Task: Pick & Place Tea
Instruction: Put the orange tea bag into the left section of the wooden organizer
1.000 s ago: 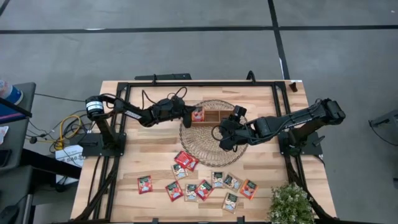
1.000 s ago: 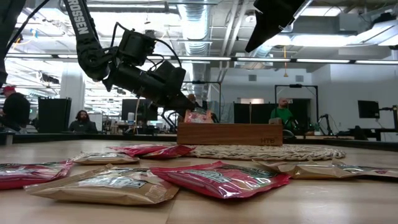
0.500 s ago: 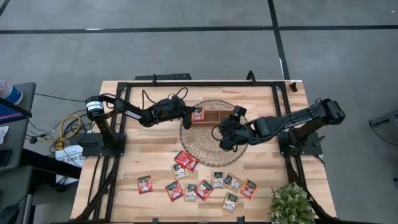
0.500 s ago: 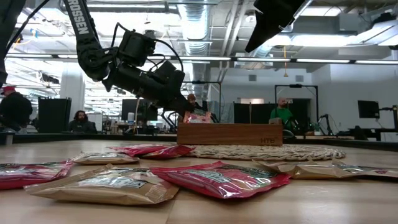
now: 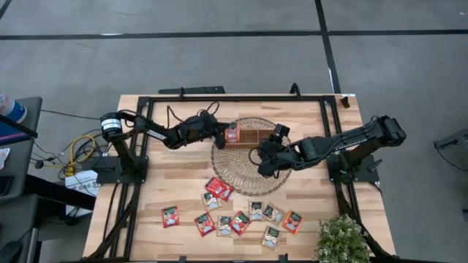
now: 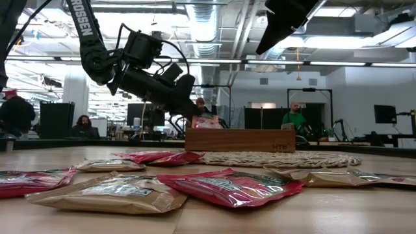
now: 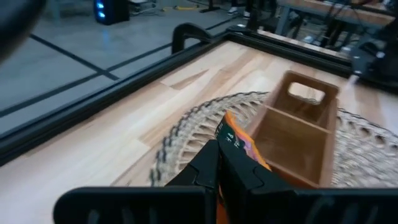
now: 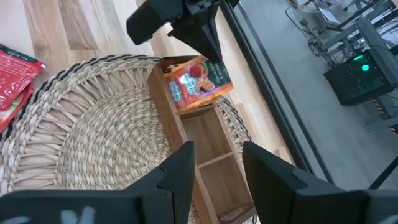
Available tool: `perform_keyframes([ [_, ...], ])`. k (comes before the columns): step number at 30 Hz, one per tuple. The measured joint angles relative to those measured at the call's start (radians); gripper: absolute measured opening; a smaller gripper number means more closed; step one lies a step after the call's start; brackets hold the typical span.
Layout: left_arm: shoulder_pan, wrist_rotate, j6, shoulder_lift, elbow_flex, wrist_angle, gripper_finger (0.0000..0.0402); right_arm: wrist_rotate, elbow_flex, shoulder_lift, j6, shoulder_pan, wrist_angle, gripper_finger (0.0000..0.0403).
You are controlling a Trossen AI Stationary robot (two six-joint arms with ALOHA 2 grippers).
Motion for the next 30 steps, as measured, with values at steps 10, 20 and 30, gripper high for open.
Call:
perform_keyframes([
  [10,0.0,0.055,0.0,0.0,0.0,-0.012,0.0,0.0,0.0,0.0,0.0,0.0,0.006,0.0127],
  [20,0.0,0.129,-0.03,0.0,0.0,-0.015,0.0,0.0,0.0,0.0,0.0,0.0,0.005,0.0127],
  [30,-0.002,0.132,-0.048,0.0,0.0,-0.019,0.0029,-0.021,0.0,0.0,0.0,0.0,0.001,0.0127],
])
